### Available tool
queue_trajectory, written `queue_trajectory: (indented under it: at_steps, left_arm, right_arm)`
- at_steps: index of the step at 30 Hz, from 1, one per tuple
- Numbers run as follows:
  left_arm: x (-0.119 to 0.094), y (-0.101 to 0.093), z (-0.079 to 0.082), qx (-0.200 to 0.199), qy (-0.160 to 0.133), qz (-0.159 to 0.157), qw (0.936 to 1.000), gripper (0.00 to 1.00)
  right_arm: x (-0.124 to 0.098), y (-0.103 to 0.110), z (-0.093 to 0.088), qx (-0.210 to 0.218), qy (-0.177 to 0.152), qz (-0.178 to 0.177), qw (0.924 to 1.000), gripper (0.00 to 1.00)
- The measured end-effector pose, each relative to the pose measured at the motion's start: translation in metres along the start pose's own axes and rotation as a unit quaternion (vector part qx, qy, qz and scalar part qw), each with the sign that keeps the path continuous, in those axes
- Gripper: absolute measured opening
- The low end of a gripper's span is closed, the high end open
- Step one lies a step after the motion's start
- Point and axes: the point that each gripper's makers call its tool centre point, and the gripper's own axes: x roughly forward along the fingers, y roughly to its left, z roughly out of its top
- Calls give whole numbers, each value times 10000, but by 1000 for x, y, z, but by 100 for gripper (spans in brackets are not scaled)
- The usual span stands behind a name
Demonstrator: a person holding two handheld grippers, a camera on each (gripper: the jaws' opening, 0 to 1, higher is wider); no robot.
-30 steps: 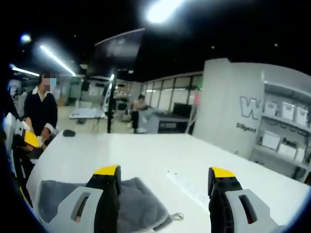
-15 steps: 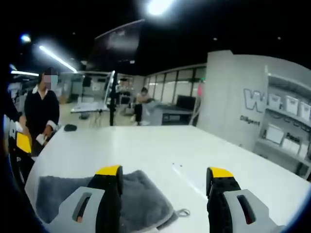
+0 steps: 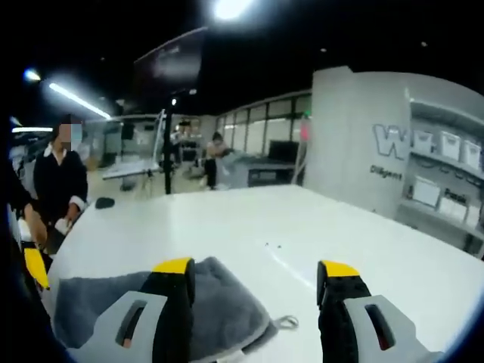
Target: Open the folded towel by lifting each exposed corner and separating the folded layers until the towel lies flat within the target outline without major curled edges
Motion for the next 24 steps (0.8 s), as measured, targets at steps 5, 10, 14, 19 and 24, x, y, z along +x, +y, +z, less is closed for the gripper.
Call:
queue_trajectory:
  at_steps: [5, 10, 14, 19, 24]
  left_arm:
    - [1, 0, -9, 12, 134, -26, 9999, 60]
    - [-1, -7, -2, -94, 89, -382, 9992, 48]
    - [-1, -10, 0, -57, 82, -439, 9990, 41]
    - [73, -45, 12, -113, 134, -587, 9981, 37]
    - [72, -46, 11, -119, 167, -589, 9981, 36]
  right_arm:
    - [5, -3, -9, 74, 103, -1, 9999, 60]
    - [11, -8, -23, 467, 225, 1, 9987, 62]
    - [15, -15, -43, 888, 328, -64, 9955, 50]
    - [14, -7, -47, 897, 386, 36, 9952, 51]
    - [15, -6, -60, 975, 514, 56, 9939, 51]
